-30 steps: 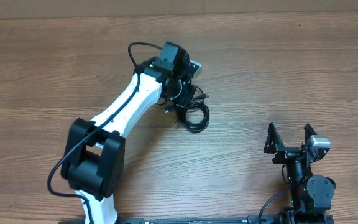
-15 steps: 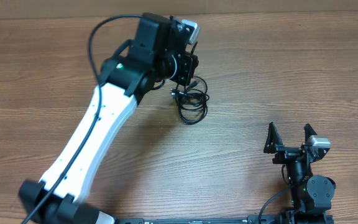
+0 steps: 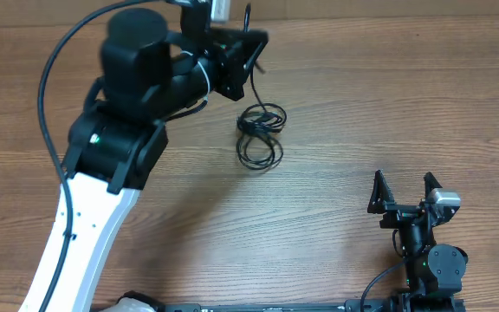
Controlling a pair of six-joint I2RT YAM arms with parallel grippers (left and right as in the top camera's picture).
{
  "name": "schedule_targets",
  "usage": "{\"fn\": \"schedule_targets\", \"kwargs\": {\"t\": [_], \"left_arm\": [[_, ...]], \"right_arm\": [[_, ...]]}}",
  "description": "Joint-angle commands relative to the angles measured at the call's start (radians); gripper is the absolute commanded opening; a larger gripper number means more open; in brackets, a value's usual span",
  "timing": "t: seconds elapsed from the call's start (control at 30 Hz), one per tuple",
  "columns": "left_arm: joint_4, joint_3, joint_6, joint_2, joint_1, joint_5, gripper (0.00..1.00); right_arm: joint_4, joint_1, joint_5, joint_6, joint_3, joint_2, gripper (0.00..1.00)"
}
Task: Untangle cables
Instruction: 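Lift the held cable upward with the left gripper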
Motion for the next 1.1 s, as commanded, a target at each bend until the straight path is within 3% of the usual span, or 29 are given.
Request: {"fn": "schedule_targets", "kwargs": {"t": [0.0,0.17,0.33,0.43,0.6,0.7,0.97,1.07], "left_arm": [[0.069,0.023,-0.147,-0.042,0.0,0.134,0.04],[0.124,0.023,-0.24,-0.053,0.0,0.15,0.04],[0.201,0.023,-0.27,-0.055,0.0,0.27,0.04],[0.14,0.022,-0.247,-0.055,0.0,0.251,0.04],[-0.127,0.022,-0.236,-0.05,0.0,0.057,0.04],[-0.222,0.022,-0.235,-0.049,0.0,0.023,0.04],[-0.164,0.022,-0.24,-0.049,0.0,0.218,0.04],[-0.142,0.022,-0.292,-0.049,0.0,0.246,0.04]], "right_arm": [[0.006,0.003,0.009,-0.004,-0.011,-0.01,1.0],[0.006,0.003,0.009,-0.004,-0.011,-0.01,1.0],[0.006,0.003,0.009,-0.004,-0.011,-0.01,1.0],[0.006,0.003,0.009,-0.004,-0.011,-0.01,1.0],[0.006,0.003,0.009,-0.004,-0.011,-0.01,1.0],[0.006,0.003,0.009,-0.004,-0.011,-0.01,1.0],[0.006,0.003,0.009,-0.004,-0.011,-0.01,1.0],[0.006,0.003,0.009,-0.004,-0.011,-0.01,1.0]]}}
